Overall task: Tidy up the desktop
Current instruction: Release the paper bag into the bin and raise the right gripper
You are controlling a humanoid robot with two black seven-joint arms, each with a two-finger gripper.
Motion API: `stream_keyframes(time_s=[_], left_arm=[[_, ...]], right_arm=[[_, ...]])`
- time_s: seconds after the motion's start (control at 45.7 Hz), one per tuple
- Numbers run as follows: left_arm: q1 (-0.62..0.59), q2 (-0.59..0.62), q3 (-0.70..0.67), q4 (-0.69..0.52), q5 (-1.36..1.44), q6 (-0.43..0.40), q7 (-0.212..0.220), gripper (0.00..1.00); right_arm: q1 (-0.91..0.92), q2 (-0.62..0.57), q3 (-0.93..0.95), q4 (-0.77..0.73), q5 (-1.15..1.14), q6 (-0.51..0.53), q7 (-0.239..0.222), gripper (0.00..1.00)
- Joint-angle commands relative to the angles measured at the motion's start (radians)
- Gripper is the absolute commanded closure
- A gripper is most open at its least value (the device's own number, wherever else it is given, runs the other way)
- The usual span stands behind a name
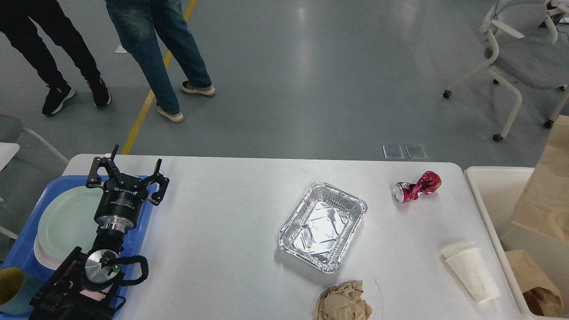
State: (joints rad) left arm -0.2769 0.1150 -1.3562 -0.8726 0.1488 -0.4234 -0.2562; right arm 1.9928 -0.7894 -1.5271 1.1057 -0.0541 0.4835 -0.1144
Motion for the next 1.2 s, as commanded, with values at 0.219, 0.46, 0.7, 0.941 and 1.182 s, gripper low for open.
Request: stream_keyframes(time_s=[0.219, 0.46, 0.7, 0.941, 1.182], left_arm=[[0.001, 0.000, 0.000, 0.001, 0.000, 0.000, -0.001, 0.04], [0.001, 0.000, 0.000, 0.001, 0.000, 0.000, 0.000, 0.04], [0.001, 0.000, 0.000, 0.000, 0.000, 0.000, 0.000, 0.04], [-0.001, 0.000, 0.000, 0.001, 0.000, 0.000, 0.000, 0.04], [-0.001, 0.000, -0.001, 0.000, 0.000, 0.000, 0.000, 0.04]], right_arm=[[-0.885, 0.071, 0.497, -0.590, 0.022, -0.312, 0.001, 1.00], [-1.405, 0.410, 0.722, -1.233, 0.025, -0.353, 0.001, 1.00], [-1.487, 0.501, 0.717, -1.273, 0.023, -0.382, -0.001, 1.00], [-1.537, 0.510, 0.720, -1.273, 0.023, -0.384, -0.001, 1.00], [-1.546, 0.506, 0.722, -1.259, 0.025, -0.451, 0.002, 0.20]])
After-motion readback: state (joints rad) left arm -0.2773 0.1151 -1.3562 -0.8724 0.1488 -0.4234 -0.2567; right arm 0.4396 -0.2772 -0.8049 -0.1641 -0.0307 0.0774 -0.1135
